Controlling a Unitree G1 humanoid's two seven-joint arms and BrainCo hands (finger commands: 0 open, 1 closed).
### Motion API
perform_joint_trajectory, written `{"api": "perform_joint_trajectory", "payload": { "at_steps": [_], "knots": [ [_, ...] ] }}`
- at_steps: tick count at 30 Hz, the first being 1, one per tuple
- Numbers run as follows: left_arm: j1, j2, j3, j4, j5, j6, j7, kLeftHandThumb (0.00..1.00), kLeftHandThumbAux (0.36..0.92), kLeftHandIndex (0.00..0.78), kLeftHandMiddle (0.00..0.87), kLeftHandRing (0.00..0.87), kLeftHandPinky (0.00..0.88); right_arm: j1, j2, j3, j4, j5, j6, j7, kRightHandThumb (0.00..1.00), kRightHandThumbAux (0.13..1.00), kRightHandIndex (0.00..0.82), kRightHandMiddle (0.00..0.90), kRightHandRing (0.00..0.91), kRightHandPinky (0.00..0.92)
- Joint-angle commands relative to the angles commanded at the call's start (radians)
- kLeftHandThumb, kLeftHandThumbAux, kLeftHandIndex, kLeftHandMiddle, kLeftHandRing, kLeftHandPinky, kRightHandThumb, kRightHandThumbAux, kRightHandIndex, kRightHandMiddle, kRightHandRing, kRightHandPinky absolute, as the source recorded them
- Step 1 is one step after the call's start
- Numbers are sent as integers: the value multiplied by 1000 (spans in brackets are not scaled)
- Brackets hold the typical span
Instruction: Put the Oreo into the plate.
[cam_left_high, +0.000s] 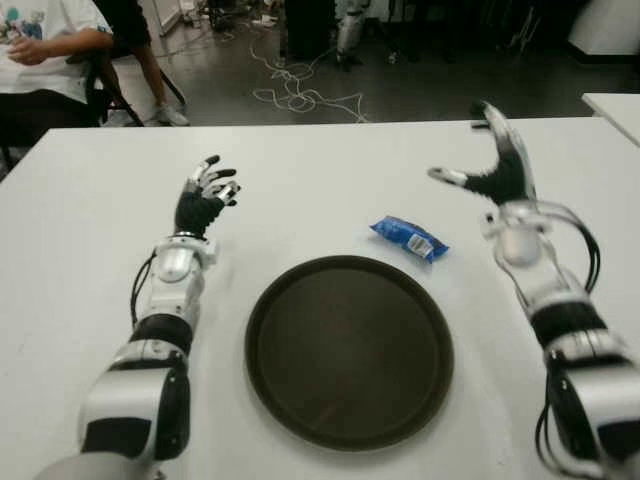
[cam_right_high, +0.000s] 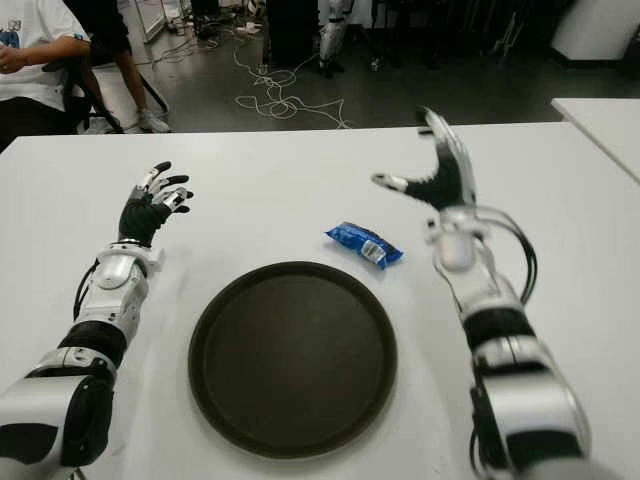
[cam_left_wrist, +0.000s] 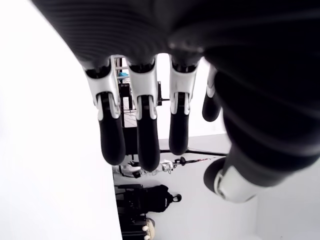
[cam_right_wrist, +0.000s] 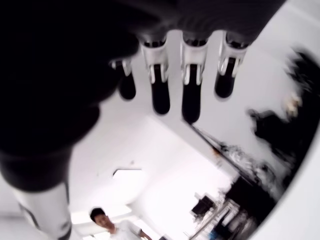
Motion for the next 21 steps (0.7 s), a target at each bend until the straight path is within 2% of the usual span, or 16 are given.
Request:
{"api": "perform_joint_trajectory", "payload": {
  "at_steps": [4, 10, 14, 21],
  "knots": [
    [0, 0, -1, -1, 3, -3, 3, 492, 715, 134, 280, 336, 402, -36, -9, 44, 51, -49, -12, -76, 0, 778, 130, 189, 207, 243],
    [5, 4, -4, -8, 6, -2, 7, 485, 718, 134, 279, 333, 402, -85, -16, 119, 101, -128, 44, -167, 0, 804, 106, 163, 189, 214],
    [8, 4, -4, -12, 6, 4, 13, 477, 723, 132, 279, 329, 395, -112, -11, 176, 108, -181, 130, -165, 0, 797, 103, 156, 181, 199],
    [12, 6, -4, -16, 6, -3, 13, 462, 722, 132, 272, 325, 395, -113, -10, 237, 57, -210, 223, -104, 0, 763, 108, 161, 192, 217]
  ]
}}
